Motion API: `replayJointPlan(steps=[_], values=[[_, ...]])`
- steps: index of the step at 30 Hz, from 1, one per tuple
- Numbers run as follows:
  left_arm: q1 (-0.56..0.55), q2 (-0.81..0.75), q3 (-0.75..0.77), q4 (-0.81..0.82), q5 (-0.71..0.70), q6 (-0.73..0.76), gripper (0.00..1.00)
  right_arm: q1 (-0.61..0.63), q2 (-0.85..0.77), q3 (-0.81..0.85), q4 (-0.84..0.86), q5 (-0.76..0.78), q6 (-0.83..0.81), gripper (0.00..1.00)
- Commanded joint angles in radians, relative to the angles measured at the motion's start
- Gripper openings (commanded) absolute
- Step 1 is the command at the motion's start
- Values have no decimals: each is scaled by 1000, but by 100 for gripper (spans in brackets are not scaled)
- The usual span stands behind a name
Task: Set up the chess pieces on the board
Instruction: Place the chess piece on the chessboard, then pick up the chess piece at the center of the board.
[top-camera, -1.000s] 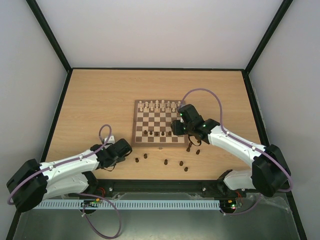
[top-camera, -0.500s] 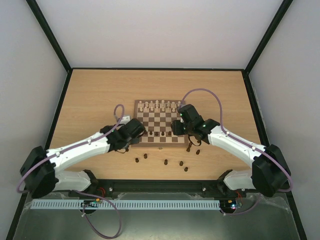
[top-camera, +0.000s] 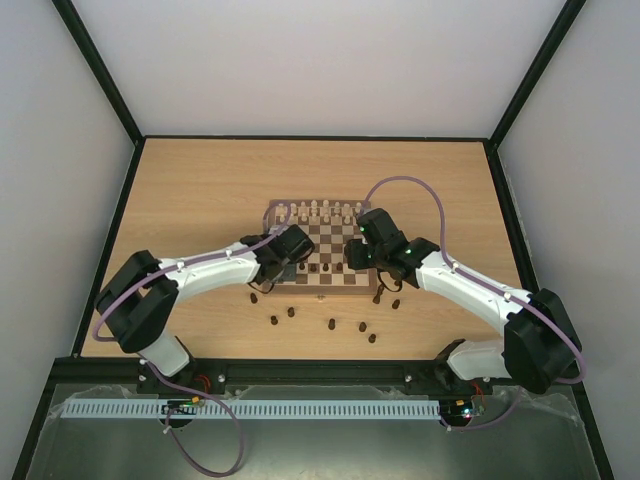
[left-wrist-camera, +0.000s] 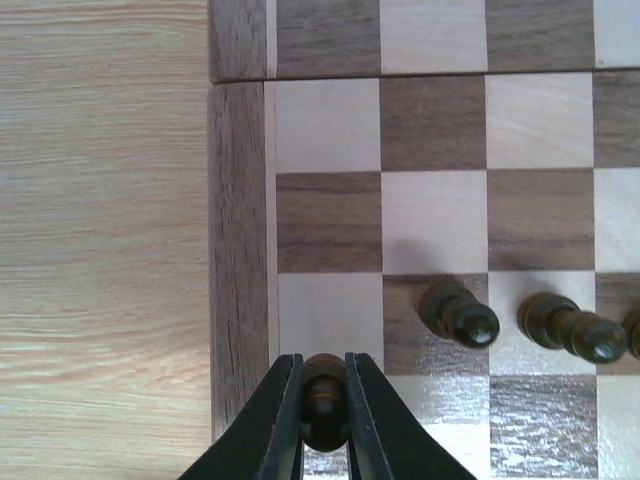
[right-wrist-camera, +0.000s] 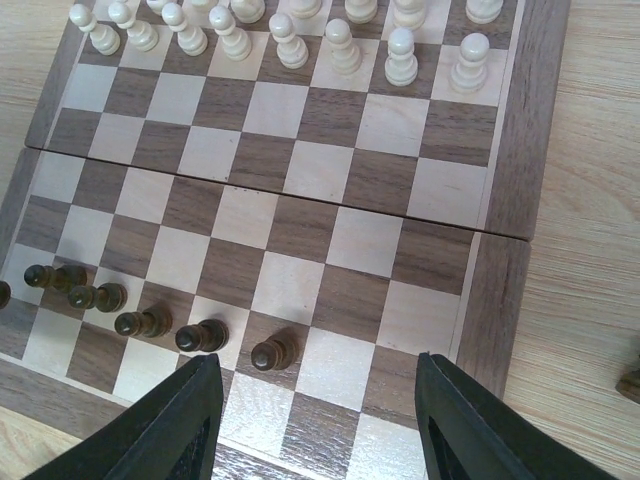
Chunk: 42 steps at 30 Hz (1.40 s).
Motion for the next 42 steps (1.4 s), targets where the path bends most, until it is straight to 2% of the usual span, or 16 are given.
replayJointPlan(steps=[1, 24, 32, 37, 42], values=[[24, 5, 23, 25, 12, 48, 12, 6, 6, -5, -22, 23, -10, 53], [33, 28, 9, 44, 20, 59, 22, 7, 16, -2, -23, 23, -10, 53], [20, -125, 56, 17, -6, 112, 46, 6, 27, -2, -25, 54, -9, 56], [18, -238, 66, 116, 10, 203, 61, 1, 31, -1, -36, 121, 1, 61], [17, -270, 61, 223, 36, 255, 86, -47, 36, -5, -48, 124, 8, 63]])
